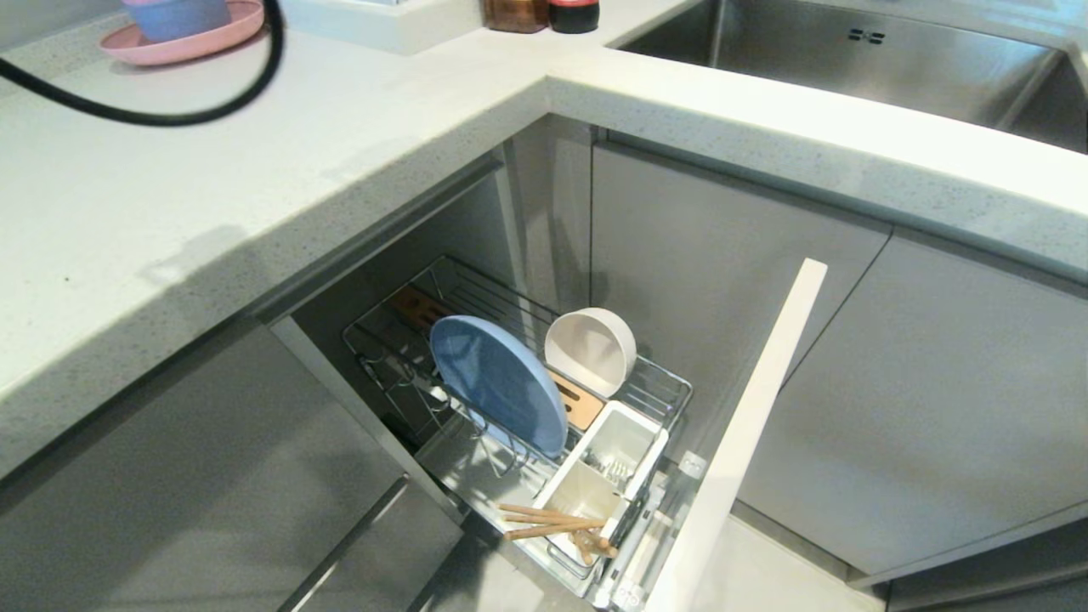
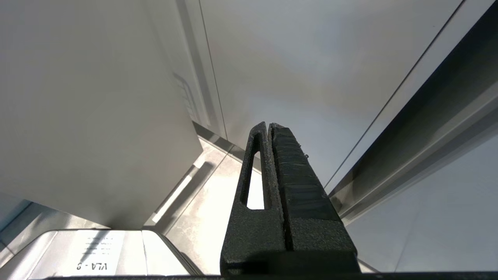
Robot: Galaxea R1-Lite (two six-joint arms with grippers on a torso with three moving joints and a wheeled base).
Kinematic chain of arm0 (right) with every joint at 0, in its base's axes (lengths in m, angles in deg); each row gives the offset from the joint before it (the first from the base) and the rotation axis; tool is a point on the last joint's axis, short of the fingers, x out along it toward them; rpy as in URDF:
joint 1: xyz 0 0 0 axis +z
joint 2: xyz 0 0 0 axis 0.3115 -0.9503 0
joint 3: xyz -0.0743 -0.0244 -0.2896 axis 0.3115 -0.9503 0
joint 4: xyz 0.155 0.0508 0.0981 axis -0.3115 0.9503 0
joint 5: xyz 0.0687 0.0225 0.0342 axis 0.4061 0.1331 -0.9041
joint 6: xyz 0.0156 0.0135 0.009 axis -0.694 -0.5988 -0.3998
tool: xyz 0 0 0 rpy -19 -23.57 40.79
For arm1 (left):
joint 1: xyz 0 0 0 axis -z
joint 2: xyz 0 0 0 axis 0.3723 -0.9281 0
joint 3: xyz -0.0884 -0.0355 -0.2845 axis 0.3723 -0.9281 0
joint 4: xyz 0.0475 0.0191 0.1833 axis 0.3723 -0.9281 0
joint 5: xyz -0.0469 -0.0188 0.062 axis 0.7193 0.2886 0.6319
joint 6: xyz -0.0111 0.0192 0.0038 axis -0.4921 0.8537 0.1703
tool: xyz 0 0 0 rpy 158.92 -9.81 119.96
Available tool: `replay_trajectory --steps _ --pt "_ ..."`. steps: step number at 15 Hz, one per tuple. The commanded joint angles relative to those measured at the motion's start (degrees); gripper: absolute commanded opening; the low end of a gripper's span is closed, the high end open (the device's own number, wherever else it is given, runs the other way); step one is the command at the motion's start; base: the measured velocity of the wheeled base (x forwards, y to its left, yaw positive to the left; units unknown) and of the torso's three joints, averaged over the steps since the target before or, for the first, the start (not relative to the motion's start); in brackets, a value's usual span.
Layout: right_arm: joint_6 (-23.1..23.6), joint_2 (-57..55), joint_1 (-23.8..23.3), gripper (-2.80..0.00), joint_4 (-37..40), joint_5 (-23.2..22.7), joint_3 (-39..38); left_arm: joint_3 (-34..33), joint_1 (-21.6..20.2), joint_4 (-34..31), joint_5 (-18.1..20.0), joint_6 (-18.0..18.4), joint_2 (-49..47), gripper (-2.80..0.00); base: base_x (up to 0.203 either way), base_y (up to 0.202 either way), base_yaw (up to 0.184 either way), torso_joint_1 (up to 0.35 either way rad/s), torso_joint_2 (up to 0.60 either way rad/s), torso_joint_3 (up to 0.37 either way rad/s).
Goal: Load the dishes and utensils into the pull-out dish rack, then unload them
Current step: Take the plate out of the cupboard
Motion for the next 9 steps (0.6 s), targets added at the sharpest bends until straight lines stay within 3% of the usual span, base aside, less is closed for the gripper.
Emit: replay_trajectory --steps 1,3,5,7,9 --pt "0.0 0.0 0.0 -2.8 0.0 0.0 -0.1 1.7 -3.6 -0.1 3.4 9.0 5.0 -2.8 0.0 0.0 0.0 0.0 0.0 0.0" --pt "0.0 0.0 0.0 -2.8 0.0 0.0 -0.1 1.5 -10.6 -1.6 5.4 13.0 8.0 -2.8 0.0 0.0 0.0 0.0 0.0 0.0" --pt "0.0 0.0 0.0 -2.8 0.0 0.0 -0.1 -0.5 -15.9 -8.1 8.6 15.0 14.8 -2.8 0.0 0.0 0.0 0.0 0.0 0.0" --pt "0.0 0.0 0.0 -2.8 0.0 0.0 -0.1 -4.4 -25.3 -15.6 13.9 15.7 21.4 -2.8 0.0 0.0 0.0 0.0 0.0 0.0" --pt "0.0 0.0 0.0 -2.8 0.0 0.0 -0.1 -11.0 -36.8 -19.1 21.3 15.9 28.4 -2.8 0.0 0.0 0.0 0.0 0.0 0.0"
